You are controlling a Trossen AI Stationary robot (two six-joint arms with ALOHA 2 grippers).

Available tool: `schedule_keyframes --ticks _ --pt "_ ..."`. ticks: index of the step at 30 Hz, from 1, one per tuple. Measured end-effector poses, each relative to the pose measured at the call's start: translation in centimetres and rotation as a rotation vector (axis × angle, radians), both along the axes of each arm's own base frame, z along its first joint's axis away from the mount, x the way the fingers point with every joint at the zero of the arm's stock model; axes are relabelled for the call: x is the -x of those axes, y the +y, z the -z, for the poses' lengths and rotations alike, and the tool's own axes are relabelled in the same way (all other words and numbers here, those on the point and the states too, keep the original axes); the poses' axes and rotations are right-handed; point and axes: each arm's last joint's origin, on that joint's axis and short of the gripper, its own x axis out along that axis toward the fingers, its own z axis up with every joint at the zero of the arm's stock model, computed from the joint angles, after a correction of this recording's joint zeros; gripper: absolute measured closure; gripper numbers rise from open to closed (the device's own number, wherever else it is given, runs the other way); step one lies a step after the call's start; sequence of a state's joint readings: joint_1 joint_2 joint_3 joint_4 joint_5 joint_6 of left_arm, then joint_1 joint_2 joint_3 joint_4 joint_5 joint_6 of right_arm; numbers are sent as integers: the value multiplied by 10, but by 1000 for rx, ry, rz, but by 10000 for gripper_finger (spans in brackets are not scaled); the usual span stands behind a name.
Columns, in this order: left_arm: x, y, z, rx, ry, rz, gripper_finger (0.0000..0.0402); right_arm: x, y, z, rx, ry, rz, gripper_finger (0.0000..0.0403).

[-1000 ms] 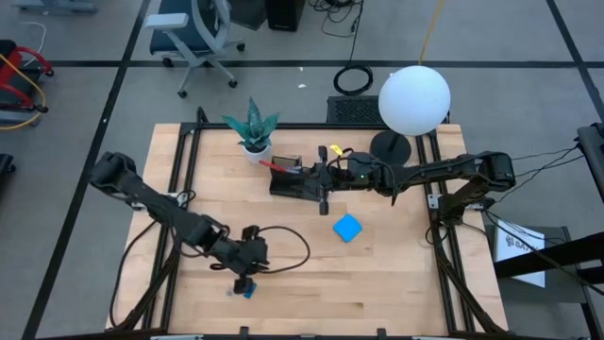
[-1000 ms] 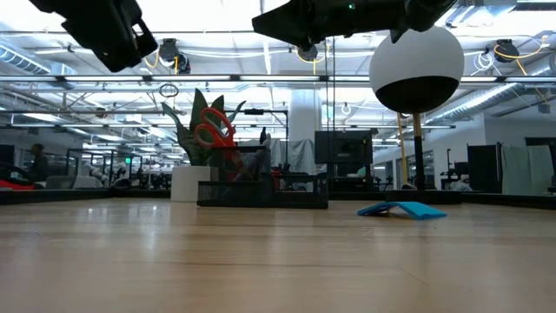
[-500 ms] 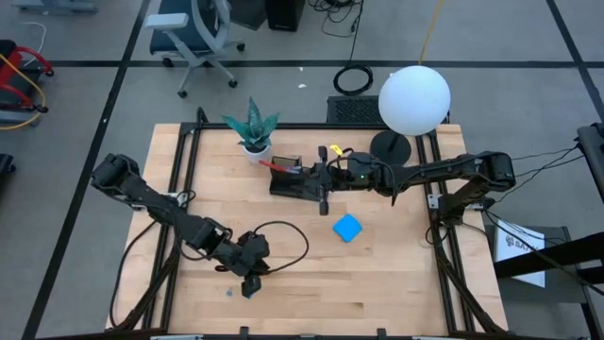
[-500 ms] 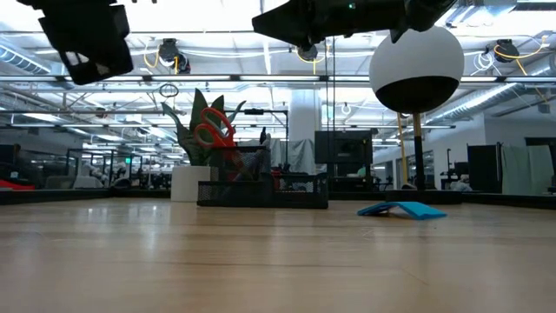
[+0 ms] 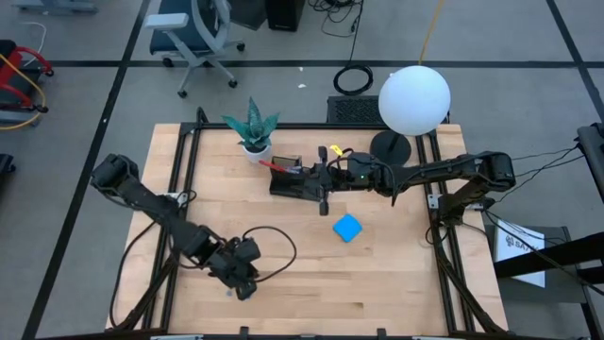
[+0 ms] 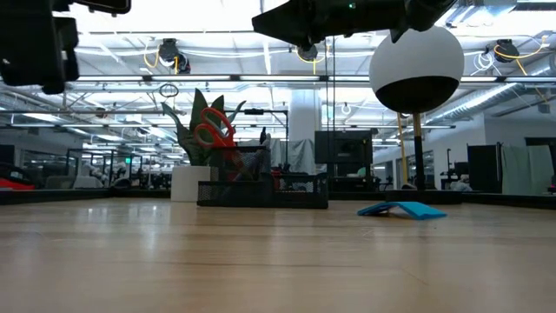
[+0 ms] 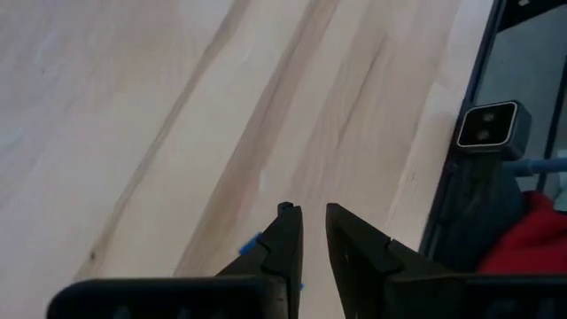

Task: Pick and place office supplies into organizer
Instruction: Put the blue eraser into the black desk organizer

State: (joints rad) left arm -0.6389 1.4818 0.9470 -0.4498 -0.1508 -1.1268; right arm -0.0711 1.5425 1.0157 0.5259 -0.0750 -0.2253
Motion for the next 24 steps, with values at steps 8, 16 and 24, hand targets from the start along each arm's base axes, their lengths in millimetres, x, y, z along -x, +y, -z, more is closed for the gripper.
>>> schedule_keyframes --ticks 8,16,24 --pt "5 -10 2 28 28 -38 341 0 0 0 0 0 0 303" --pt "-20 -42 -3 -1 38 39 341 0 0 0 4 0 0 303" --pt "-31 -56 0 -169 261 -8 341 0 0 1 -3 6 -1 303"
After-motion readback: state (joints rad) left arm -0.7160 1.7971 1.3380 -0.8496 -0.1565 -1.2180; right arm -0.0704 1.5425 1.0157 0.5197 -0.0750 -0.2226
